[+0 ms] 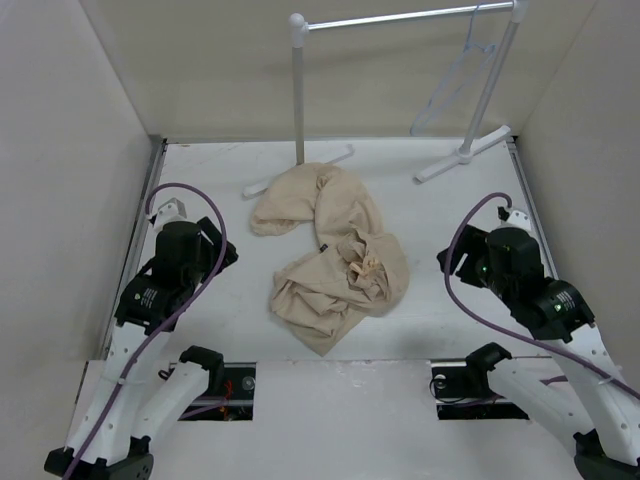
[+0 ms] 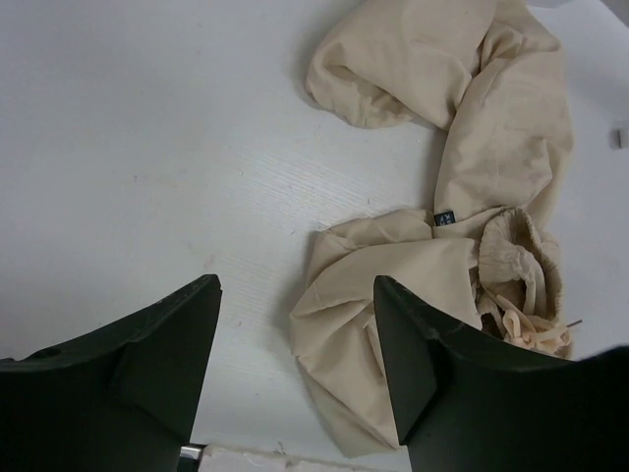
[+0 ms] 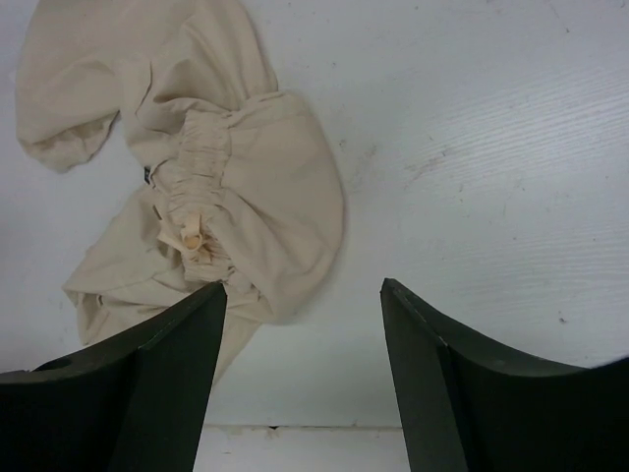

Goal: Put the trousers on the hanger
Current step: Flatten out the trousers at the center of the board.

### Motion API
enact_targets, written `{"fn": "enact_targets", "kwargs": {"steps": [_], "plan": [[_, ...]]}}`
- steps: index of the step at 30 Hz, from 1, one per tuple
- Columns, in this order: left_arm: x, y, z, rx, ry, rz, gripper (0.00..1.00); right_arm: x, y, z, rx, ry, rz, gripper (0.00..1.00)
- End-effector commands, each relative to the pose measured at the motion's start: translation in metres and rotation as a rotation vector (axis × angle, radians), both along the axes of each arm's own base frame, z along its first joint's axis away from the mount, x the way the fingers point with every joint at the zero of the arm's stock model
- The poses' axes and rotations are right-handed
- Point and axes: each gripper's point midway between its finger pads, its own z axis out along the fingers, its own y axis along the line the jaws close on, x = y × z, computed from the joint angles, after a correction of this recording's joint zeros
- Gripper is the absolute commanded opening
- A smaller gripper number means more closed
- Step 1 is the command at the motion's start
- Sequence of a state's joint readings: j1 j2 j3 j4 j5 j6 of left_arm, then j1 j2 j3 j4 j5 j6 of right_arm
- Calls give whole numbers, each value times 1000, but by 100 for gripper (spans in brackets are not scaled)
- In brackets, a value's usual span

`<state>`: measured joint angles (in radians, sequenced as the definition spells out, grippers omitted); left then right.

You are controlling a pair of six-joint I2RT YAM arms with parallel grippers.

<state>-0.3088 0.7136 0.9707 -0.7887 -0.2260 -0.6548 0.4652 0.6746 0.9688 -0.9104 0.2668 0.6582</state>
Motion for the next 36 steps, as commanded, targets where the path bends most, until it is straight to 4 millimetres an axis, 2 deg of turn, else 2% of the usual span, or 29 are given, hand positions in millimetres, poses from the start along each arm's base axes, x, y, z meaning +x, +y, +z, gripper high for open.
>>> {"fn": "enact_targets", "kwargs": {"steps": [1,2,5,7,8,9,10,11,13,15,17,19,21,22,25,30,33,36], "plan": [[-3,-5,-4,-43,22,-17,62,5,9,17,28,-64,47,68],[-3,-4,-1,-44,14,-12,62,6,10,18,25,-64,56,64],[-2,-2,0,-50,-2,-2,62,7,13,20,23,-61,72,42],[-1,-1,-3,-48,-5,2,57,8,18,22,24,-60,89,20],[0,-2,-6,-47,-4,-3,46,8,21,22,26,-55,102,11],[1,-2,-9,-46,3,-8,29,9,26,23,27,-46,122,4],[2,-2,-15,-41,16,-4,16,11,34,26,25,-38,152,1],[6,0,-20,-40,30,9,9,14,43,28,10,-29,194,1],[18,3,-31,-47,62,41,7,24,68,32,-22,-24,278,4],[36,1,-36,-75,69,57,12,35,92,32,-62,-17,340,13],[56,2,-40,-104,73,81,29,49,117,28,-112,-6,406,28],[73,7,-44,-133,78,118,47,64,140,23,-159,8,460,47],[86,10,-49,-164,89,146,57,81,161,14,-208,19,514,65],[93,10,-50,-178,88,156,60,90,170,8,-231,27,532,70],[107,7,-59,-213,93,168,65,114,189,-15,-297,66,567,76],[127,-10,-79,-254,128,140,67,143,208,-62,-409,141,619,77],[140,-21,-93,-252,150,116,67,150,209,-87,-421,200,617,75],[153,-28,-109,-249,176,107,67,145,208,-108,-434,249,627,71]]}}
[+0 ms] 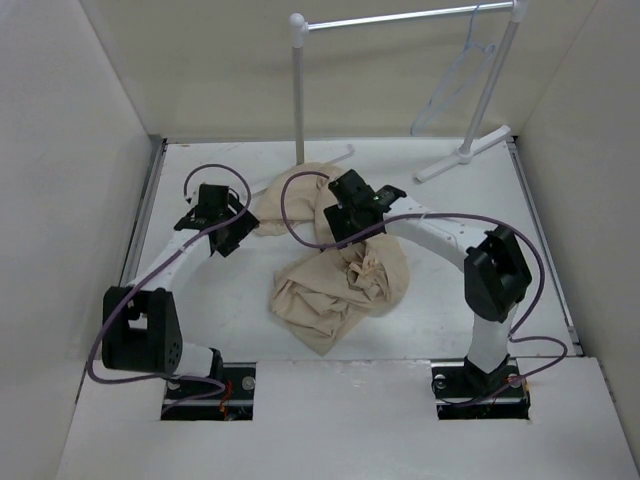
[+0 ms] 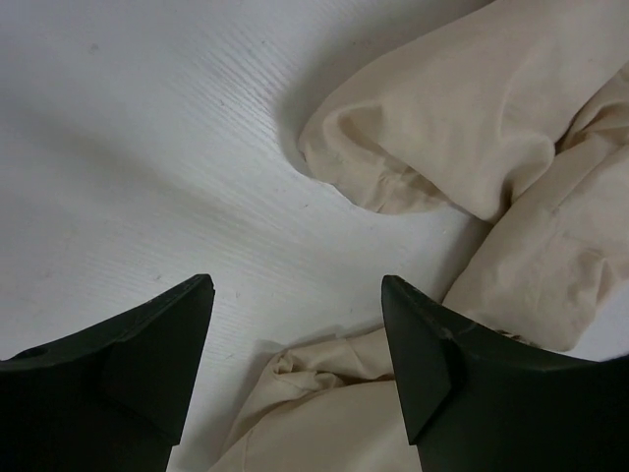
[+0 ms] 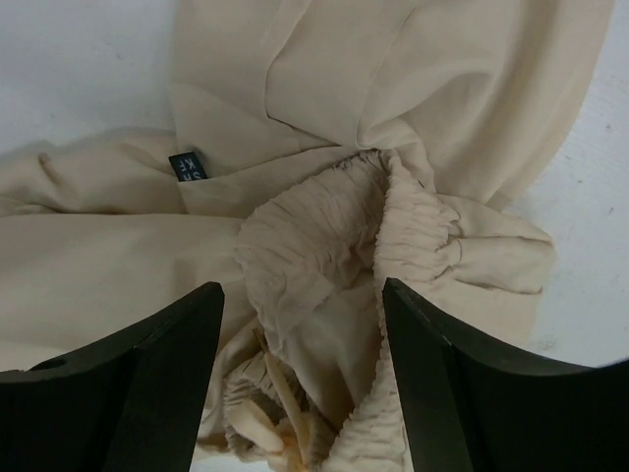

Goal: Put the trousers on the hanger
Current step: Flatten out the trousers at the center of the board.

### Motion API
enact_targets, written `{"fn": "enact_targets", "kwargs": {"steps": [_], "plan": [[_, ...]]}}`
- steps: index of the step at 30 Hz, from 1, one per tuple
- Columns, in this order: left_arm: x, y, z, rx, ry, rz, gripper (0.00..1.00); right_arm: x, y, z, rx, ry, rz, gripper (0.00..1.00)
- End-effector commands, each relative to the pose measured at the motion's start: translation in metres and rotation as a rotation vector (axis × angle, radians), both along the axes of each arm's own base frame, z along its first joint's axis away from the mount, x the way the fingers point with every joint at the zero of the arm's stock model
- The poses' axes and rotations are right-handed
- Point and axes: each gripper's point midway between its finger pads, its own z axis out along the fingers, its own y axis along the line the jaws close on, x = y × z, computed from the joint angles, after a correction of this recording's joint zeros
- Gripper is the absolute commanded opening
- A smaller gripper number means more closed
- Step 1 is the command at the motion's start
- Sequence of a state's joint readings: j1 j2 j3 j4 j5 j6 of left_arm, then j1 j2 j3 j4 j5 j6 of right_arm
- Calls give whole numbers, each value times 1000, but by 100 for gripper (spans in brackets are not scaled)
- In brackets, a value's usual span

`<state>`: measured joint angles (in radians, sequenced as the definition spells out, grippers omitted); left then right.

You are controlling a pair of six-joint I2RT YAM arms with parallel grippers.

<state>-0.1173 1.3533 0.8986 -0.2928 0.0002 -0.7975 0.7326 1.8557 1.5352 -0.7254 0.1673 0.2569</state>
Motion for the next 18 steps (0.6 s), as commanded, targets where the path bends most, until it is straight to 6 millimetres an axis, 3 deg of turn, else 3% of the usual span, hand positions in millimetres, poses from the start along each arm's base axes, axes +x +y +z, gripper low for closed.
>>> {"fn": "enact_targets", "kwargs": {"steps": [1,4,6,11,14,18], "plan": [[31,-13,8,-34,-68,-12,68,11,6,13,29,-44,11,67],[47,-27,0,-36,-60,-40,68,9,0,13,29,-60,-42,26],[57,-35,-5,-27,-58,-56,68,11,-7,32,67,-107,-105,8],[81,-55,-2,-38,-104,-79,69,-2,-47,91,227,-214,-248,2],[89,-67,-5,-38,-128,-88,69,-18,-81,107,316,-229,-346,1],[107,-75,-26,-16,-86,-85,65,-40,-109,119,422,-236,-412,1]]}}
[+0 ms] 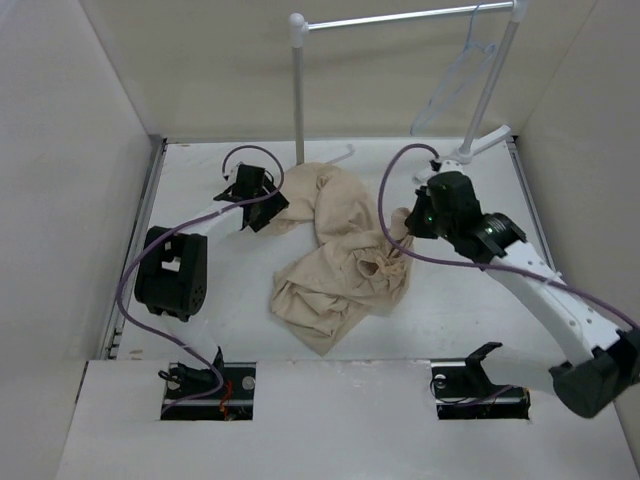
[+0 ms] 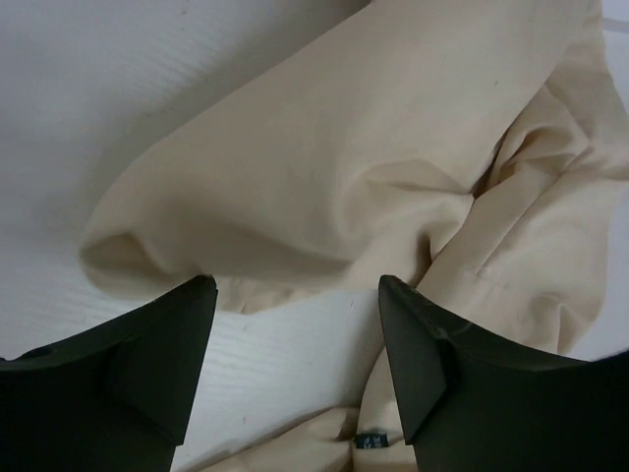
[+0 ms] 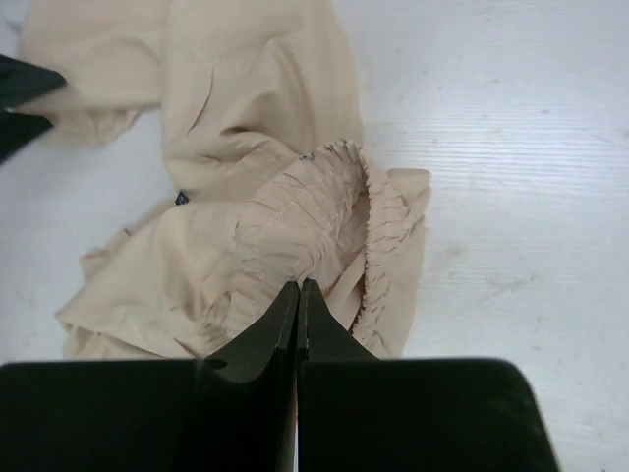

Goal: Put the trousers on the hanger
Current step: Flatten out the trousers at the center of the board.

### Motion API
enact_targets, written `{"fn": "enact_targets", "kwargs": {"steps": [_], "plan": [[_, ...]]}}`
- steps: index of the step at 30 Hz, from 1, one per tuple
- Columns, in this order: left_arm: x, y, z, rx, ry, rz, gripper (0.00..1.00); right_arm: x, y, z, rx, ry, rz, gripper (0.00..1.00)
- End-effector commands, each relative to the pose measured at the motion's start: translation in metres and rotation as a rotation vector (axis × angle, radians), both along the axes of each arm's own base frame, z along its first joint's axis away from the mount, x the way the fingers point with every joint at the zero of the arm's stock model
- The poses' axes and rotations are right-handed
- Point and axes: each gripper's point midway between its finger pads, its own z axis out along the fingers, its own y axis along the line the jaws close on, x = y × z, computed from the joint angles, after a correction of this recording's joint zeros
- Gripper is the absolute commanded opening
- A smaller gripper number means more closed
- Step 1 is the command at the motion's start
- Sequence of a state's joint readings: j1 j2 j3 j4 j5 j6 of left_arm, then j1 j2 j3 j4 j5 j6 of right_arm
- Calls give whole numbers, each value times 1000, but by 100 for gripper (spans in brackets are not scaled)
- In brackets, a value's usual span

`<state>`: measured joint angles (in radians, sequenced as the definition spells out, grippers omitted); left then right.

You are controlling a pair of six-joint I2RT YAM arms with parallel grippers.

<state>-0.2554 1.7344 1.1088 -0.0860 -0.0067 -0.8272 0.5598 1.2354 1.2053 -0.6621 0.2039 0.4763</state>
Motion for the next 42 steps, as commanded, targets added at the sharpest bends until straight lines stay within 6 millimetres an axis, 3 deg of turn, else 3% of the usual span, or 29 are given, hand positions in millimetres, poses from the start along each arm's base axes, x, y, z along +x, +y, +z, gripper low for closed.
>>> {"fn": "enact_targets", "kwargs": {"steps": [1,3,6,8,10,12,15,18,23,26,28,30,32,36,38,40,42], "plan": [[32,-4,1,17,-45,33,63,-13,-9,6,125,-9,-55,1],[41,1,-7,54,-37,55,57,-21,-20,13,160,-27,-83,1],[47,12,-3,94,-55,100,27,-29,-34,25,200,-63,-122,1],[44,26,20,98,-102,142,9,-34,-47,32,217,-86,-153,1],[36,42,61,105,-190,192,3,-37,-58,43,246,-119,-188,1],[20,63,118,111,-318,252,3,-41,-65,65,299,-169,-202,1],[-15,98,206,112,-507,332,3,-51,-68,110,400,-266,-188,1],[-51,120,278,92,-639,367,3,-65,-69,157,488,-373,-160,1],[-100,146,380,57,-837,422,4,-100,-73,243,631,-554,-105,2],[-127,162,429,55,-934,471,4,-127,-73,292,724,-643,-54,2],[-141,173,452,70,-987,506,5,-146,-74,314,765,-688,-17,2],[-143,182,454,98,-999,530,5,-153,-74,316,783,-697,-9,3],[-132,186,438,110,-958,543,5,-141,-79,297,743,-673,-60,3],[-86,185,391,114,-844,519,5,-80,-90,250,664,-560,-207,3],[-69,185,381,114,-811,511,4,-50,-96,231,649,-524,-252,2],[-57,193,363,153,-769,531,4,-12,-117,202,639,-485,-359,2],[-51,204,324,193,-694,575,4,26,-147,173,641,-455,-471,1]]}}
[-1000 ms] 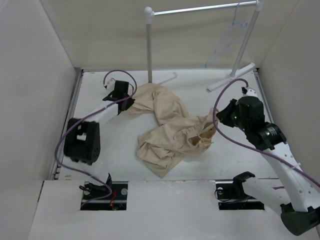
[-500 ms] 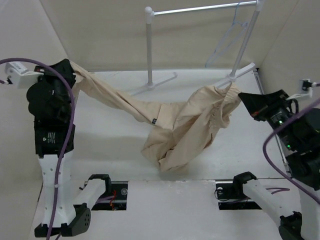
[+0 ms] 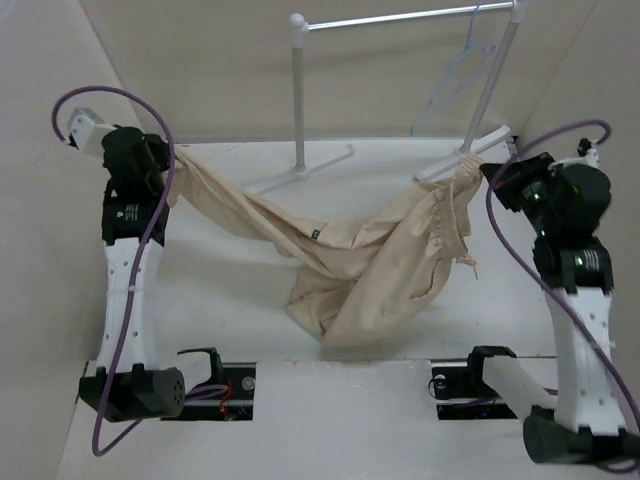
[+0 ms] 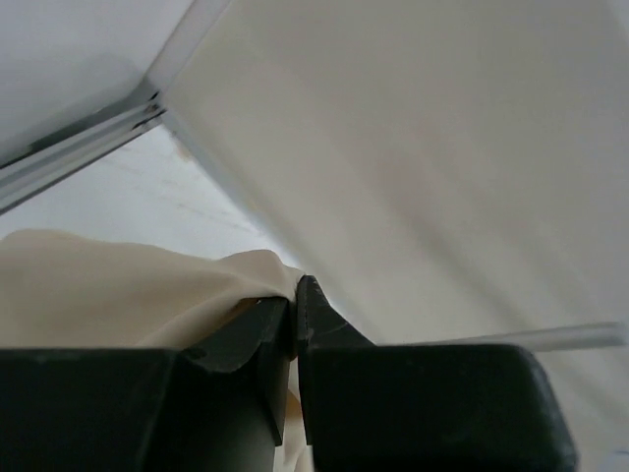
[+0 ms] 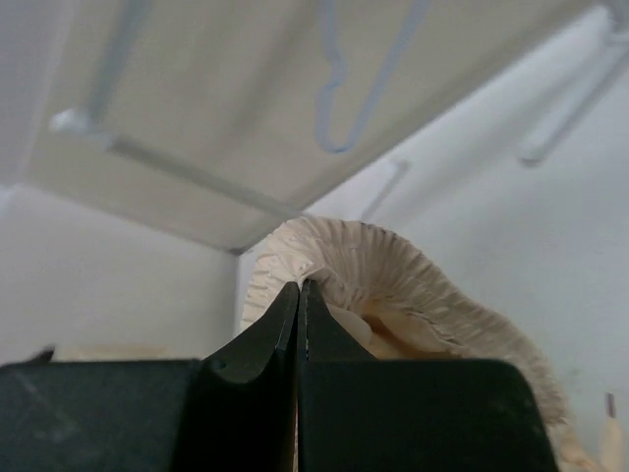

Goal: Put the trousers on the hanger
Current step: Flatten out the trousers at the center of the board.

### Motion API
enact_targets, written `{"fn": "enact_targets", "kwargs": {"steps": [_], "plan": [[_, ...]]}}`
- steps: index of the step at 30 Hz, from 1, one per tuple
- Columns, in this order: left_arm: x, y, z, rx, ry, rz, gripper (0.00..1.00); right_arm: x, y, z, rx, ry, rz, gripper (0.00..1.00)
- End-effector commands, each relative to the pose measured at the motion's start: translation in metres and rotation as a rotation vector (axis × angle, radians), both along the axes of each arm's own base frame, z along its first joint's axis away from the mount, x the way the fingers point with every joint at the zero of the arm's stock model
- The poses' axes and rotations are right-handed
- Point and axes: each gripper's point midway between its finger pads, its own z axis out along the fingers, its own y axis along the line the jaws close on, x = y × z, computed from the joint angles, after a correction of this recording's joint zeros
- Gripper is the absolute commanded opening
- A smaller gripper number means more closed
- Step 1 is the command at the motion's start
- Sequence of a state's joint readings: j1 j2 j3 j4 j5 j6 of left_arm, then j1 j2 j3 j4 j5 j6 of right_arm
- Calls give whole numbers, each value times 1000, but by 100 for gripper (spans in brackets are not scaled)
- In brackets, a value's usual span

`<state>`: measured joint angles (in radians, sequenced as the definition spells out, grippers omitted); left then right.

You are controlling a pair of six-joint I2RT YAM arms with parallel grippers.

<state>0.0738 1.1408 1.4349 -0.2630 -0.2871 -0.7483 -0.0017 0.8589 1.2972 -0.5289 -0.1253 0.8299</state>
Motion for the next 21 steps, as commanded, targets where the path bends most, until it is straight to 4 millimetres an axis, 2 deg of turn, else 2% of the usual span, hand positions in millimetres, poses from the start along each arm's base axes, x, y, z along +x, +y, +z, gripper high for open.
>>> {"fn": "enact_targets", "kwargs": {"steps": [1,3,4,5,6,7,8,9,10,14,15,17,19,20,21], "plan": [[2,18,-49,29,85,74,4,62,-37,-33,85,45,-101,1],[-6,22,-97,38,159,85,5,89,-63,-55,124,67,-148,1],[-13,20,-130,38,211,83,6,102,-74,-75,147,105,-174,1],[-26,19,-177,33,292,96,7,112,-81,-94,176,145,-191,1],[-35,19,-204,29,338,110,8,120,-91,-112,199,181,-214,1],[-46,19,-236,19,392,127,9,128,-99,-124,213,202,-228,1],[-57,19,-258,4,431,136,10,135,-104,-132,220,215,-231,1],[-63,19,-267,-5,448,132,10,140,-106,-134,223,221,-229,0],[-67,18,-268,-11,443,125,9,144,-108,-133,220,224,-223,0],[-69,25,-253,-12,434,130,8,141,-109,-119,186,193,-222,1],[-70,25,-255,-21,452,130,12,139,-108,-118,183,190,-222,1],[-73,24,-262,-37,504,117,28,133,-107,-118,179,191,-222,2],[-73,27,-269,-49,533,124,49,128,-107,-118,164,189,-227,2],[-75,30,-276,-59,562,135,57,125,-106,-117,162,186,-228,2],[-76,32,-283,-73,591,138,60,123,-105,-115,159,182,-222,3]]}}
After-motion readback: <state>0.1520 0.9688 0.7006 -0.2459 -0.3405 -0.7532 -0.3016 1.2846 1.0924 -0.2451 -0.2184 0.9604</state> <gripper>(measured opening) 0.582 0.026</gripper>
